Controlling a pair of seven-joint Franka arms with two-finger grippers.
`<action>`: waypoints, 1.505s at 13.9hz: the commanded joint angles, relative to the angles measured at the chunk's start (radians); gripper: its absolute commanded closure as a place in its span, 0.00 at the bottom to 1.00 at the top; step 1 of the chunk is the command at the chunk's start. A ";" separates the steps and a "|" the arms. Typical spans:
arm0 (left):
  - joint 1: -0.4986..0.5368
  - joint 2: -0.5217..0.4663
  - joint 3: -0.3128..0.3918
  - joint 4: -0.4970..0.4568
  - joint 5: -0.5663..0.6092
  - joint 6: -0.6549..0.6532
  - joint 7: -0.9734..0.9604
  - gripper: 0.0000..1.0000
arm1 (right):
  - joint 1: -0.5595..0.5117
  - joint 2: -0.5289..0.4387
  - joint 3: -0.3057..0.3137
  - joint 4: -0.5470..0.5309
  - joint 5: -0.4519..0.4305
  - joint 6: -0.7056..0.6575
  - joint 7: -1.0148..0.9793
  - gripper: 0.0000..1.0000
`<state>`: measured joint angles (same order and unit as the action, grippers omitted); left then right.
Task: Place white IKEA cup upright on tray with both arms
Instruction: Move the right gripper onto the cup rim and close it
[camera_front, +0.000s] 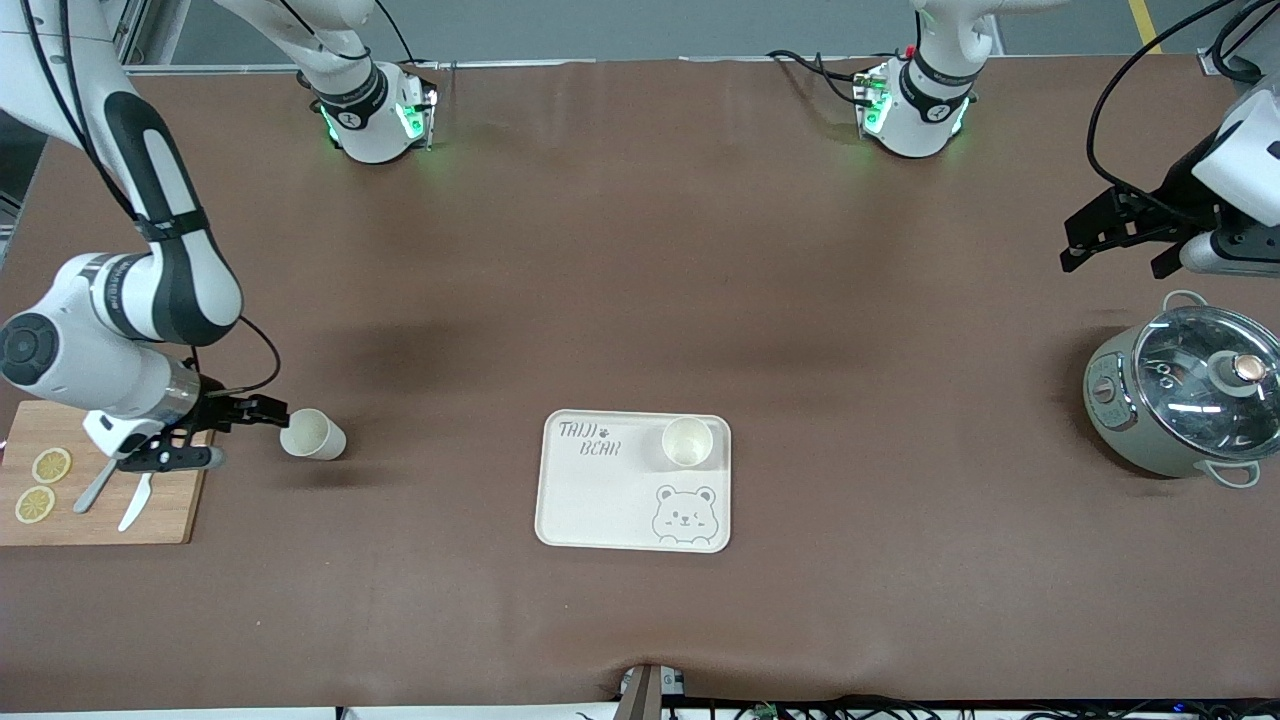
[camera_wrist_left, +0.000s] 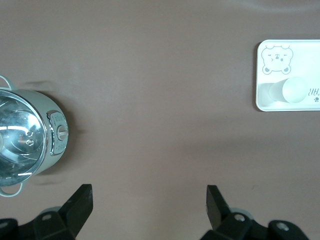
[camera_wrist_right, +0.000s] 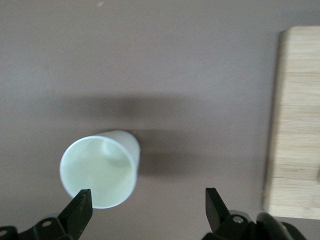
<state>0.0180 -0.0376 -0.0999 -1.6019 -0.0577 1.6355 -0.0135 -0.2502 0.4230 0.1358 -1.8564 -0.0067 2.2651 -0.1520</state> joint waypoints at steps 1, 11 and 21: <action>0.003 -0.013 -0.003 -0.018 -0.019 0.024 0.004 0.00 | -0.012 -0.007 0.011 0.020 -0.018 -0.012 0.008 0.00; 0.010 -0.004 -0.015 -0.007 -0.025 0.018 0.036 0.00 | -0.008 0.100 0.011 0.071 -0.042 0.043 0.003 0.00; 0.005 -0.001 -0.017 -0.001 -0.024 0.018 0.035 0.00 | 0.003 0.152 0.011 0.074 -0.045 0.074 0.008 0.00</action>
<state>0.0178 -0.0345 -0.1119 -1.6032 -0.0590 1.6460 0.0038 -0.2476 0.5587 0.1403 -1.7916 -0.0281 2.3445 -0.1521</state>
